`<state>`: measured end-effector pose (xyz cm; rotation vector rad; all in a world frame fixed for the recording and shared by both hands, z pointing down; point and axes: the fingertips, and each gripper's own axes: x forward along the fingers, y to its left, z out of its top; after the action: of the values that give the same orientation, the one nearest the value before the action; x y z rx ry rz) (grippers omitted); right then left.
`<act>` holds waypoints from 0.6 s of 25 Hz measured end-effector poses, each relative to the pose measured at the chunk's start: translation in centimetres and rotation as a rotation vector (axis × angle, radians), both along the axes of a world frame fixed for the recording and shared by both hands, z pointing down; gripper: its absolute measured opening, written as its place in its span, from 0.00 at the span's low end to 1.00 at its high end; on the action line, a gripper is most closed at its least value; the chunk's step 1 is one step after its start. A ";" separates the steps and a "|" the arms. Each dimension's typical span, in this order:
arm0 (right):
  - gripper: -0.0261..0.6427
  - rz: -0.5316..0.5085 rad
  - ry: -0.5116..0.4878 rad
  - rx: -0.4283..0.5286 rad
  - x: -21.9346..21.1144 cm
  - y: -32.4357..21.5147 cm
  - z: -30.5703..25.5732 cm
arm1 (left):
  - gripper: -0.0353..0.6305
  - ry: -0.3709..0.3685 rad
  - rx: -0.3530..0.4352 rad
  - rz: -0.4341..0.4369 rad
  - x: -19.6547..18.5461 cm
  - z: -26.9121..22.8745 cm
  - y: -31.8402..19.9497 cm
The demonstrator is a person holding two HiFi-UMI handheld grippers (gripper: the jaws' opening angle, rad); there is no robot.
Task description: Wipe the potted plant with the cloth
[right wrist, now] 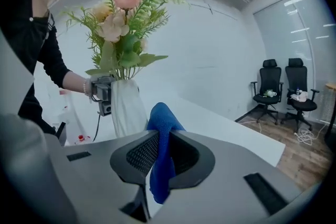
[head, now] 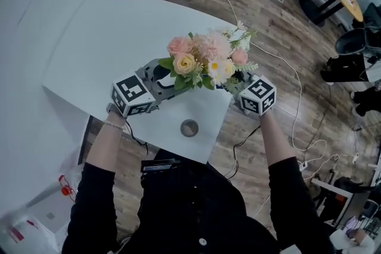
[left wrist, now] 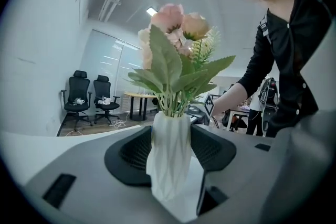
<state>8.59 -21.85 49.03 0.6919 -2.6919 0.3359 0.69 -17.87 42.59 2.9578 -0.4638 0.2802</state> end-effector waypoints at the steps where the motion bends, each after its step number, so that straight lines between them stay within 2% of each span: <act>1: 0.15 -0.021 -0.018 -0.008 -0.5 -0.4 -0.3 | 0.41 0.002 -0.006 0.013 -0.2 -0.2 -0.5; 8: 0.15 -0.158 -0.058 -0.004 -4.1 -2.1 -1.3 | 0.41 0.011 0.001 0.152 -1.3 -0.1 -2.3; 15: 0.15 -0.209 -0.082 0.006 -4.6 -0.3 -1.8 | 0.41 0.039 -0.043 0.151 -0.9 -0.6 -1.8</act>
<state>3.94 -22.11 47.21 0.4003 -2.8119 0.3092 -0.19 -19.71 42.00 2.9547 -0.2273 0.2438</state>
